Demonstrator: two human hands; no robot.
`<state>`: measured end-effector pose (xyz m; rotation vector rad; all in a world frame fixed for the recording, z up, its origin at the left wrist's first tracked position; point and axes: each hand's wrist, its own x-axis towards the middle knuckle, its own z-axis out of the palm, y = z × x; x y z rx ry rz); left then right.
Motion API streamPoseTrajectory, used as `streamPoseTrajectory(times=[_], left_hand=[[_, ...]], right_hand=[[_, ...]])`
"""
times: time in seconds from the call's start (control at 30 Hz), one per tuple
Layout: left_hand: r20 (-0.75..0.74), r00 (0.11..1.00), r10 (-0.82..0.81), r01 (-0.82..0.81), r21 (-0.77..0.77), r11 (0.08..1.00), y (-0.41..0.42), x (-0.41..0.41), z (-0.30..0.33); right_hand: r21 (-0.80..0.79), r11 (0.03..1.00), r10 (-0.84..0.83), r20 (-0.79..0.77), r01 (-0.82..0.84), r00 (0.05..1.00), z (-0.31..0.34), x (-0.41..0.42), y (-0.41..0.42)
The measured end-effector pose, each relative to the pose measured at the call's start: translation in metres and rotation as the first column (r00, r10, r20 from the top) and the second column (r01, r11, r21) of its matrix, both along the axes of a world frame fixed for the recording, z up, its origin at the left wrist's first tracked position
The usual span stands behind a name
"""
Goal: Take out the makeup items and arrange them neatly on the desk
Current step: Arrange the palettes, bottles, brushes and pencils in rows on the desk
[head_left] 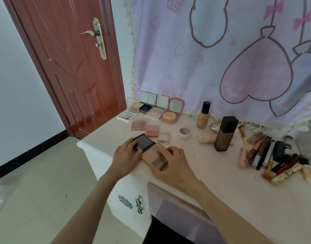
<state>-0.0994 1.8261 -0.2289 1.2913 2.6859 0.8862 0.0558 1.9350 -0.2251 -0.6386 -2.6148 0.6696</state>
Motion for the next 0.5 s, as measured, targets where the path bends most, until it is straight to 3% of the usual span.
streamPoseTrajectory(times=[0.13,0.33,0.4,0.5], left_hand=[[-0.223,0.975,0.004,-0.040,-0.156,0.987,0.002,0.003,-0.014],[-0.174,0.984,0.034,-0.074,-0.229,0.971,0.004,0.009,-0.016],[-0.029,0.998,0.060,-0.063,-0.111,0.992,0.003,0.021,-0.011],[0.195,0.979,0.059,-0.121,0.323,0.939,0.004,0.041,0.004]], right_hand=[[-0.231,0.972,-0.087,-0.178,0.044,0.980,0.004,0.005,0.003],[-0.426,0.902,-0.202,-0.275,0.069,0.940,0.005,0.004,0.007],[-0.474,0.878,-0.215,-0.273,0.064,0.938,0.004,0.005,0.010],[-0.526,0.850,-0.210,-0.271,0.038,0.939,0.004,0.007,0.011]])
